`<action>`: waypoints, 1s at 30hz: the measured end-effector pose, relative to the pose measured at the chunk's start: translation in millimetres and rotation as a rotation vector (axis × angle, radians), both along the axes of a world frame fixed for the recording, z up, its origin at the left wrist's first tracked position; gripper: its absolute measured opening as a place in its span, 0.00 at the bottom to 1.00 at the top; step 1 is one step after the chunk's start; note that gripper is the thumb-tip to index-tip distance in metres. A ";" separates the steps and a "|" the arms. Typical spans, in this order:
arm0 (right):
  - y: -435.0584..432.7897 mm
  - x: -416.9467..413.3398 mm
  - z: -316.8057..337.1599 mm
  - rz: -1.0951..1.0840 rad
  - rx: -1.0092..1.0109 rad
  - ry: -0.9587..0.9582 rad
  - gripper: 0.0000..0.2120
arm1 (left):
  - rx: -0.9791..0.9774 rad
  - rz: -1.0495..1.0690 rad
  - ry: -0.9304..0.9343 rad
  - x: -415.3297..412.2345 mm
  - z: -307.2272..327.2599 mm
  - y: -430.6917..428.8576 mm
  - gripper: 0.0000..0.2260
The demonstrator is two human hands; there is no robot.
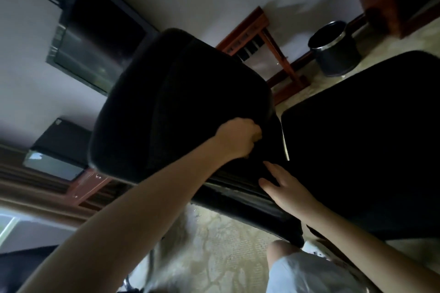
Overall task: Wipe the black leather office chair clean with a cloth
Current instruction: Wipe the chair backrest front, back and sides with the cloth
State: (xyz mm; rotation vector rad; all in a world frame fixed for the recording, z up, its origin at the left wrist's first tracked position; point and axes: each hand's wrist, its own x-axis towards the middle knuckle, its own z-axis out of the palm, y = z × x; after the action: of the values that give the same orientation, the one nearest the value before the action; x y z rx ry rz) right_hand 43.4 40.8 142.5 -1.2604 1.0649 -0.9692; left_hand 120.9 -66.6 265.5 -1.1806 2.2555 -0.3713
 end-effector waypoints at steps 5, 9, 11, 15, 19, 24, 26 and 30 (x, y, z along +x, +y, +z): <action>4.4 7.3 24.0 0.011 -0.082 0.023 0.34 | 0.062 -0.052 0.024 13.5 19.9 42.1 0.15; 2.4 13.2 44.3 0.029 -0.146 0.064 0.34 | -0.102 -0.075 0.028 27.0 55.4 44.2 0.16; 1.9 15.8 50.4 0.046 -0.150 0.101 0.30 | -0.208 -0.023 0.049 41.0 89.9 32.2 0.16; 3.5 14.7 57.0 0.053 -0.156 0.115 0.29 | -0.467 0.150 0.246 73.9 157.8 13.7 0.16; 5.4 11.0 62.3 0.073 -0.149 0.116 0.29 | -0.384 0.160 0.316 65.1 144.2 23.7 0.14; 11.6 -3.0 79.1 0.084 -0.210 0.071 0.22 | -0.394 0.097 0.485 46.4 100.7 69.6 0.15; 13.9 -3.4 89.1 0.054 -0.183 -0.064 0.16 | -0.287 0.136 0.582 34.3 80.5 91.5 0.18; 15.3 1.8 111.1 0.054 -0.029 -0.466 0.15 | -0.233 0.179 0.895 20.3 47.2 115.0 0.26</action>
State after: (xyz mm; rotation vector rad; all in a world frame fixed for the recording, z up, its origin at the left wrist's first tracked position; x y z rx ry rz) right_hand 45.2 56.1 253.6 -1.0109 0.6516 -1.1687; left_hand 141.2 48.4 312.7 -1.9375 2.8464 -0.0121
